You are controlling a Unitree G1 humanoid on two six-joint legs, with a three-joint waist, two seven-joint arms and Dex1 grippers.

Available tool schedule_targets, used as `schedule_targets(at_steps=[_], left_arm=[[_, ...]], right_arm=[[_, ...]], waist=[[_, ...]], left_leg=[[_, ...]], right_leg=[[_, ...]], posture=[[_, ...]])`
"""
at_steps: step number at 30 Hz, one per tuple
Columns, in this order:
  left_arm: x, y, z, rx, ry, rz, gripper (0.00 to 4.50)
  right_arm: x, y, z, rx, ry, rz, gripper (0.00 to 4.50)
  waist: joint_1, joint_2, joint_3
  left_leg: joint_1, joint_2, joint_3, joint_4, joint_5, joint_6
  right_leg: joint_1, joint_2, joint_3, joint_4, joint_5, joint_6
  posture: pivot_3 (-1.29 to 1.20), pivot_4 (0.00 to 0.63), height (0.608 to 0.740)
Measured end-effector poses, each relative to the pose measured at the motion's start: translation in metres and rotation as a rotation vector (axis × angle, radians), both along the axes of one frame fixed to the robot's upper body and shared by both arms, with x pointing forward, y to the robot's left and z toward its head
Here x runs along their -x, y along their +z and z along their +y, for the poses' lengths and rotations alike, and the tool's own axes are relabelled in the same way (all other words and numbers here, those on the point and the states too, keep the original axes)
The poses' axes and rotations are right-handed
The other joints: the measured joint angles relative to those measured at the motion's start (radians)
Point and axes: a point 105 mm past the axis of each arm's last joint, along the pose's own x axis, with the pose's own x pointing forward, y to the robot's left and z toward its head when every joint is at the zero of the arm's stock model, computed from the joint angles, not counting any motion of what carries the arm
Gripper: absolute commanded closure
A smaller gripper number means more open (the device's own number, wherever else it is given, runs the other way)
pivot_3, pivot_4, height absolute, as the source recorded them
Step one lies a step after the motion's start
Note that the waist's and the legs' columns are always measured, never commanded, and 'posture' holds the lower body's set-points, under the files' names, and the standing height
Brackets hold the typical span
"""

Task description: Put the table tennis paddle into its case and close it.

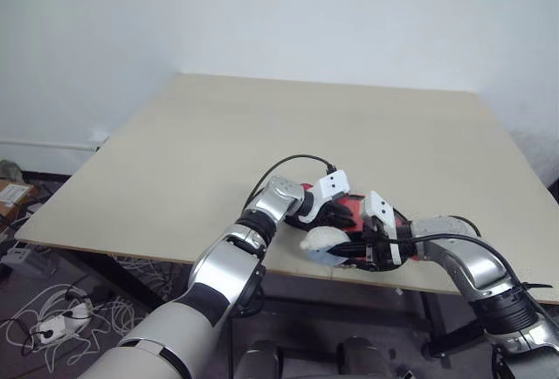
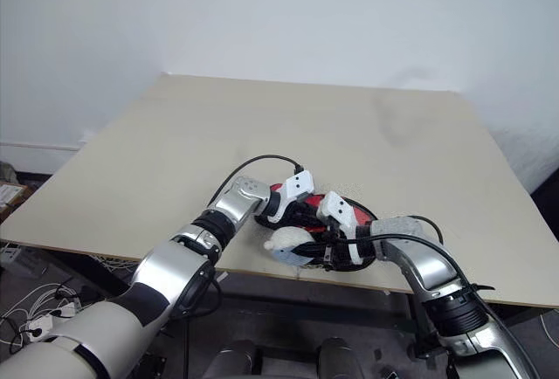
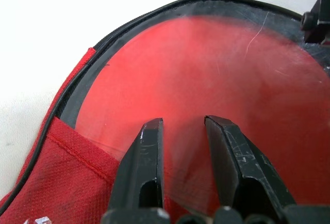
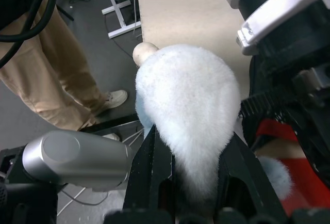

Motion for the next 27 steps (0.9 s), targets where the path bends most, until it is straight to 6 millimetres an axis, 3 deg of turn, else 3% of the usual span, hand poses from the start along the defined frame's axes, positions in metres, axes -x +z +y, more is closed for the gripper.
schedule_targets(at_steps=[16, 27], left_arm=[[-0.008, 0.001, 0.009, -0.019, 0.038, -0.016, 3.23], [-0.013, 0.001, 0.018, -0.033, 0.068, -0.029, 3.23]], right_arm=[[-0.020, -0.010, 0.029, -0.052, -0.042, -0.024, 3.98], [-0.025, -0.012, 0.037, -0.060, -0.036, -0.042, 3.98]], waist=[[-0.010, 0.001, 0.000], [-0.030, 0.001, -0.001]], left_leg=[[0.002, 0.000, 0.000, -0.001, 0.000, 0.001], [0.004, 0.000, -0.001, -0.001, 0.000, 0.000]], right_leg=[[0.000, 0.000, 0.001, 0.002, 0.001, 0.002], [0.000, 0.000, 0.000, 0.005, 0.000, 0.000]], posture=[[0.00, 0.000, 0.740], [0.00, 0.000, 0.740]])
